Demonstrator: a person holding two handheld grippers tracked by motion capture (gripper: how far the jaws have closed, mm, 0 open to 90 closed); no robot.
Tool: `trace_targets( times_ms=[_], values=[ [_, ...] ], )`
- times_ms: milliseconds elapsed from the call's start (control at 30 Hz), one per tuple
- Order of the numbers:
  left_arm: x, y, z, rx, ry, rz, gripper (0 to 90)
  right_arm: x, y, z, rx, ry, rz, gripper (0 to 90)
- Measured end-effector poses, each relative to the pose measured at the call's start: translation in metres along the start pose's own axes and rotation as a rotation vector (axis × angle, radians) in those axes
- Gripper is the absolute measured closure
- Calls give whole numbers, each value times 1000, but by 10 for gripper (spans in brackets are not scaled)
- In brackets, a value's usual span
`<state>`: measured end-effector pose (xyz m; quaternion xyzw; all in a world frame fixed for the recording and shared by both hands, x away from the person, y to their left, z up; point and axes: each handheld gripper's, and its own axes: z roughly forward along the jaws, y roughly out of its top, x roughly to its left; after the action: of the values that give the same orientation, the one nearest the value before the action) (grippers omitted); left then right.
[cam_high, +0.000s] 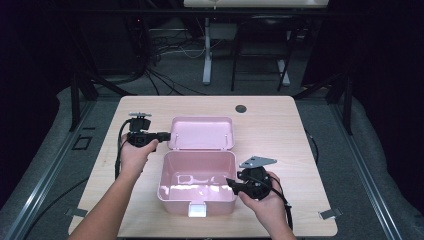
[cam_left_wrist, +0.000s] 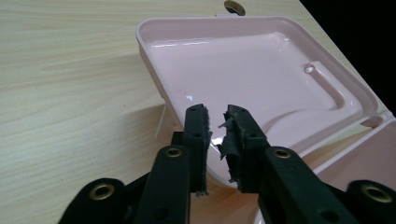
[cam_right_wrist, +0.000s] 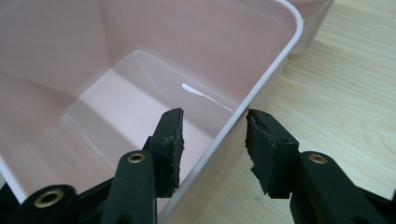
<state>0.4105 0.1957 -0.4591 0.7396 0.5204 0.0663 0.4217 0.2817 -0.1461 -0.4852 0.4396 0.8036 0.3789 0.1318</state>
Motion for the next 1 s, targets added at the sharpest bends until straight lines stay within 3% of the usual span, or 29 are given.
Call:
trace_targets(
  times_ms=[100,367,667,1000],
  values=[
    [1,-5,-3,8,-16,2,717,0,1,-3,-4,4,12,577],
    [0,-26,-15,9,13,64,590,-7,5,-18,-61,20,37,580],
    [1,-47,-30,-14,7,83,556,-20,8,-31,-126,51,64,546],
    [1,-67,-41,-34,-6,103,549,-26,8,-37,-120,43,49,562]
  ],
)
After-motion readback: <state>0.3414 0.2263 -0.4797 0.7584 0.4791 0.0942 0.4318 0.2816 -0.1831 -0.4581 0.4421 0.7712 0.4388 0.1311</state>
